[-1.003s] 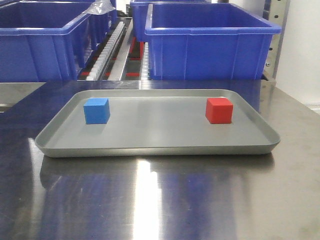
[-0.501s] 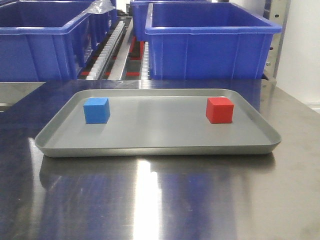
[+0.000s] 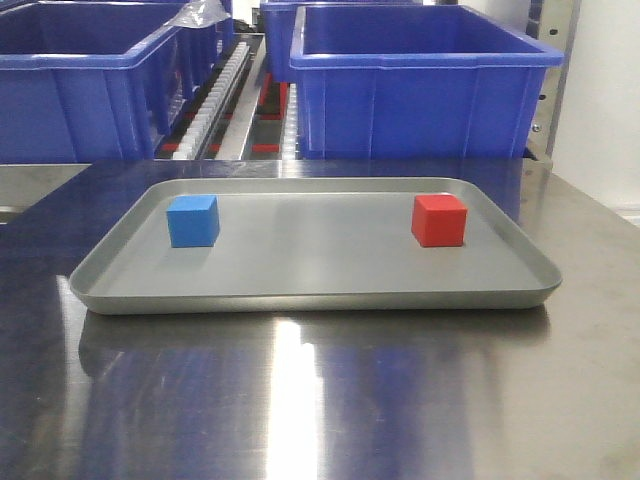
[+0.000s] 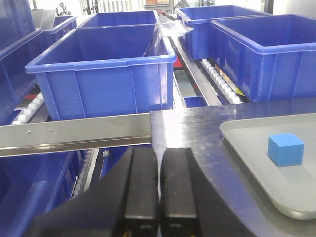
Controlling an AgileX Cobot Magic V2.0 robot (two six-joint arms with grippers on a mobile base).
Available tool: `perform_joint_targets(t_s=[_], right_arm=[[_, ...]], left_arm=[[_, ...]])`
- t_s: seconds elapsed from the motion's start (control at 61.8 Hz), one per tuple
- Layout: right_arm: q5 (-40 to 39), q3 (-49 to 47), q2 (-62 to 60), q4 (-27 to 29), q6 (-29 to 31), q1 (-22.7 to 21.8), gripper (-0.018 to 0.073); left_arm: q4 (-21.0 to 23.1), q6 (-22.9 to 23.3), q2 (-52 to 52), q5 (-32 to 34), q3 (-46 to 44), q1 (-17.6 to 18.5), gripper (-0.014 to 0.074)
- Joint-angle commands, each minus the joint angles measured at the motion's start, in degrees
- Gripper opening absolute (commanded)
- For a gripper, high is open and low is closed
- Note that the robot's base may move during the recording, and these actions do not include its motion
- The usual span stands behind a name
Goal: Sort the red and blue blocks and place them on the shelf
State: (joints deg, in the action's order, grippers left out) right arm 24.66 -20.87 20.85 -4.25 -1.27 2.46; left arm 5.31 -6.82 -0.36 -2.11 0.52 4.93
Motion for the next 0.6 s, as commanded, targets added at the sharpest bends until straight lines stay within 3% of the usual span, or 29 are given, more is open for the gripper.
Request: perform_joint_targets(t_s=[0.0, 0.178, 0.275, 0.453, 0.582], right_arm=[[-2.69, -3.58, 5.97, 2.82, 0.43, -0.05, 0.0057], [-2.04, -6.61, 15.61, 4.25, 0.22, 0.06, 0.0057], [-0.72, -9.60, 21.31, 4.89, -2.71, 0.06, 0.0057], [9.07, -17.71, 31.78, 4.88, -13.47, 1.81, 0.0057], [15.59, -23.74, 39.35, 3.57, -15.26, 6.29, 0.0062]], left_arm=[[0.51, 0.51, -1.25, 4.75, 2.53, -0.07, 0.0124], [0.51, 0.51, -1.25, 4.75, 2.53, -0.07, 0.0124], [0.51, 0.51, -1.25, 4.75, 2.53, -0.07, 0.0124], [0.51, 0.51, -1.25, 4.75, 2.53, -0.07, 0.0124], [0.51, 0.51, -1.25, 4.75, 2.53, -0.07, 0.0124]])
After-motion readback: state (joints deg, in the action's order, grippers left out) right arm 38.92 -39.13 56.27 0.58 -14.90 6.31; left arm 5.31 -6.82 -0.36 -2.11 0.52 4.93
